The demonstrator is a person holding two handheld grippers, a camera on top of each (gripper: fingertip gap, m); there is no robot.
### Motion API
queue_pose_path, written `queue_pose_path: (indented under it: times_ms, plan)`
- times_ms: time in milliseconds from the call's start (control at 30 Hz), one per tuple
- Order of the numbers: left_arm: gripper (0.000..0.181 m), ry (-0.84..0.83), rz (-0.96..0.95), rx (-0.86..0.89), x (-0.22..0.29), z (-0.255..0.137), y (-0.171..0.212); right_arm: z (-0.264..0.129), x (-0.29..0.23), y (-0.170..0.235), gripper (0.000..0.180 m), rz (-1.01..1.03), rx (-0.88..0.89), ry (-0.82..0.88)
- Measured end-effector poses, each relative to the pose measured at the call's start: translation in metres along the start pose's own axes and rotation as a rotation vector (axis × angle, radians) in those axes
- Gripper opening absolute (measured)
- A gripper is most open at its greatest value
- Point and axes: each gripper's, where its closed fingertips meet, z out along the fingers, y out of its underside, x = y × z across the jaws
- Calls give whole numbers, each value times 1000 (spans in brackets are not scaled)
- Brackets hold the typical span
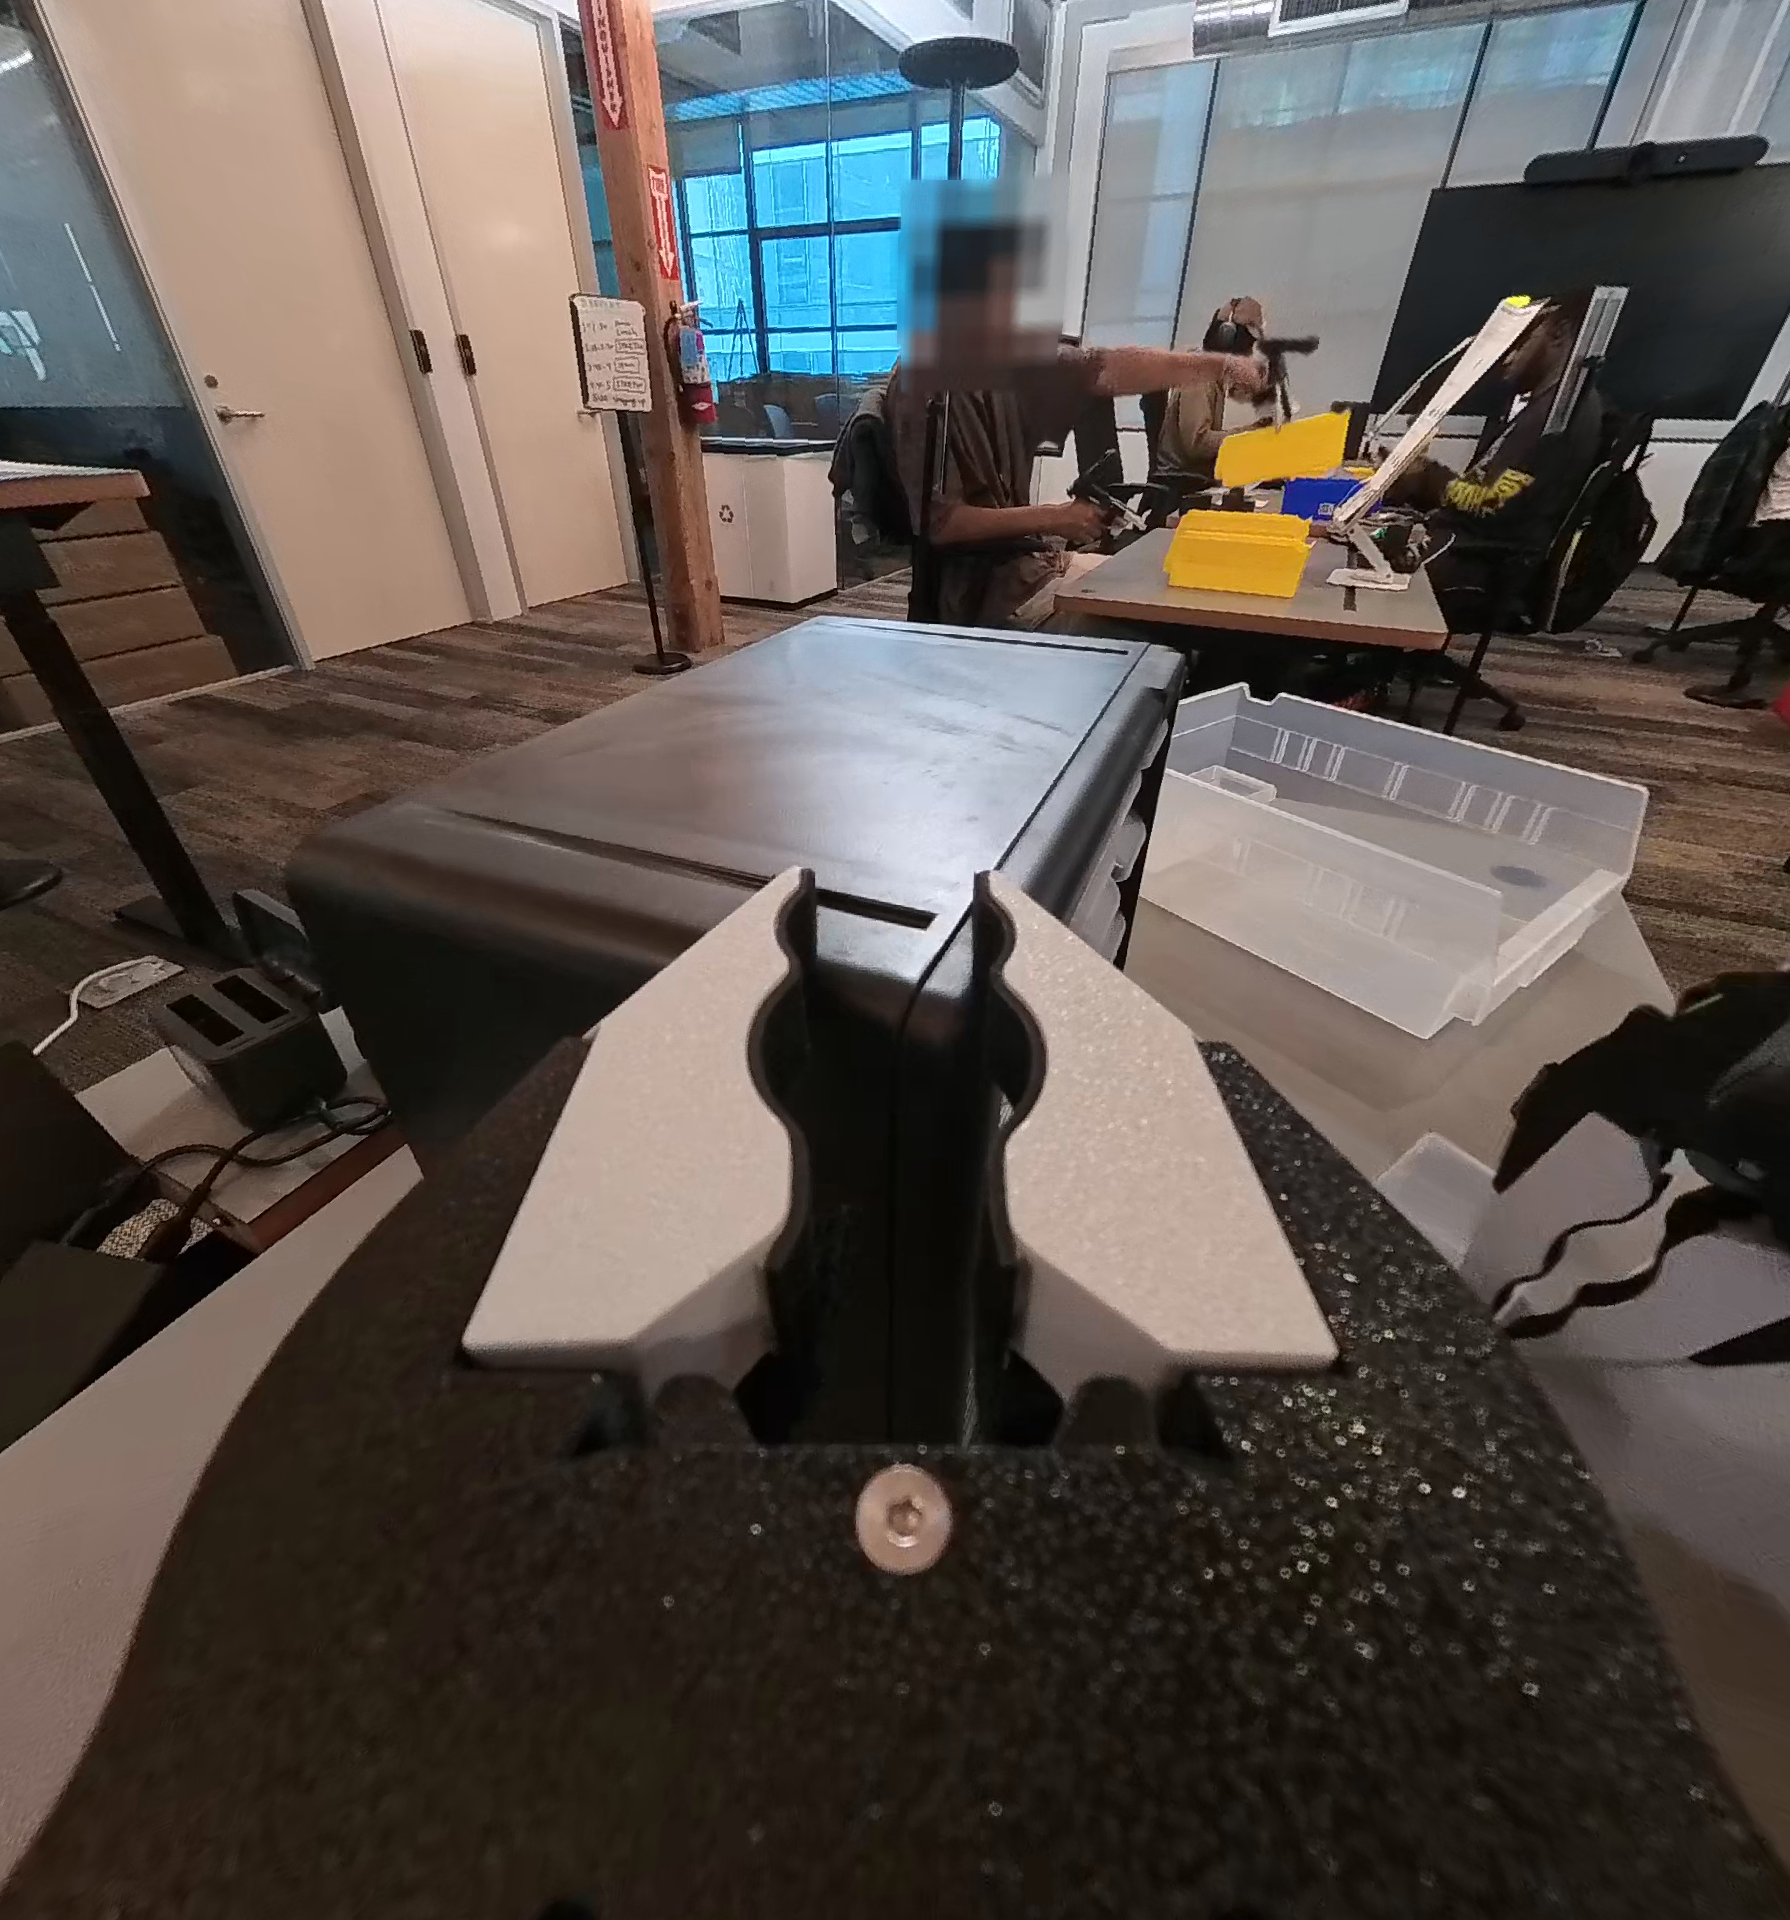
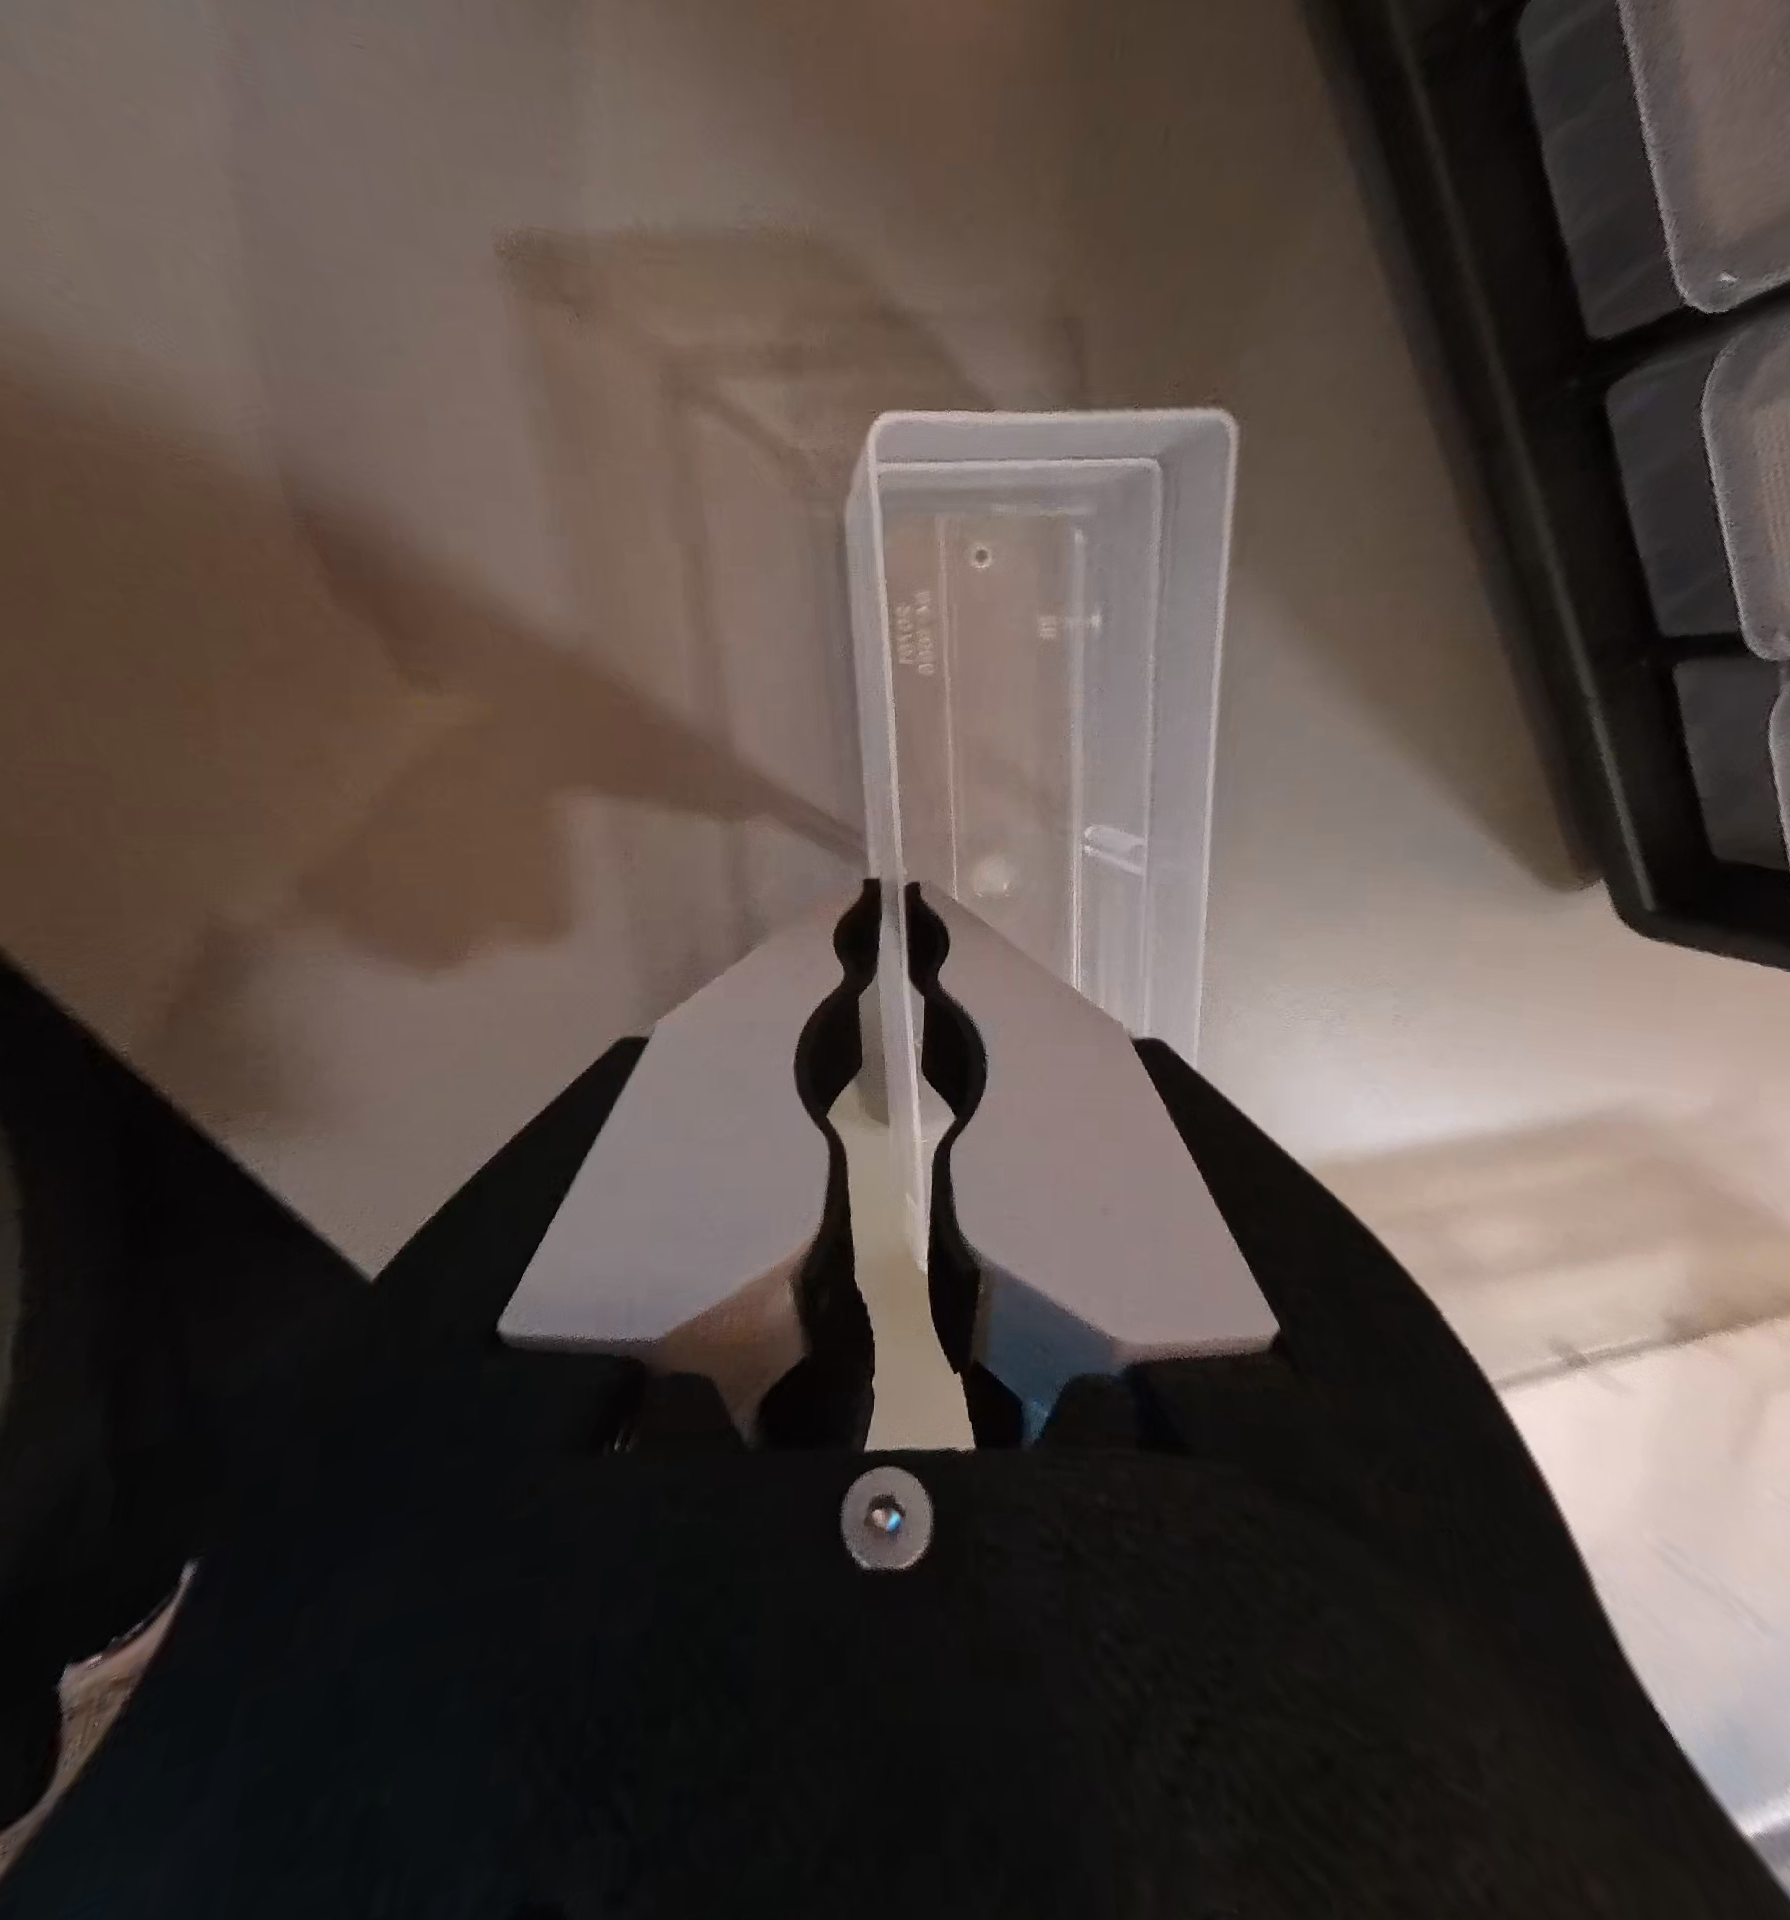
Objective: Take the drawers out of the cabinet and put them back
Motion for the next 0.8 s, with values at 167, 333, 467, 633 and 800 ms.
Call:
queue_pose_path:
  times_ms: [167,333,467,633,800]
  plan:
    - [28,2,-1,1,0,0,0,-63,37,22,3,101,165,21]
    - [28,-1,1,-2,0,0,0,-152,146,111,2,131,47,409]
    - [28,-4,4,-5,0,0,0,-140,201,205,3,136,-165,328]
    - [28,-9,0,-11,0,0,0,-85,213,247,3,2,-287,105]
    - [27,-24,2,-33,0,0,0,-43,219,260,2,13,-243,-40]
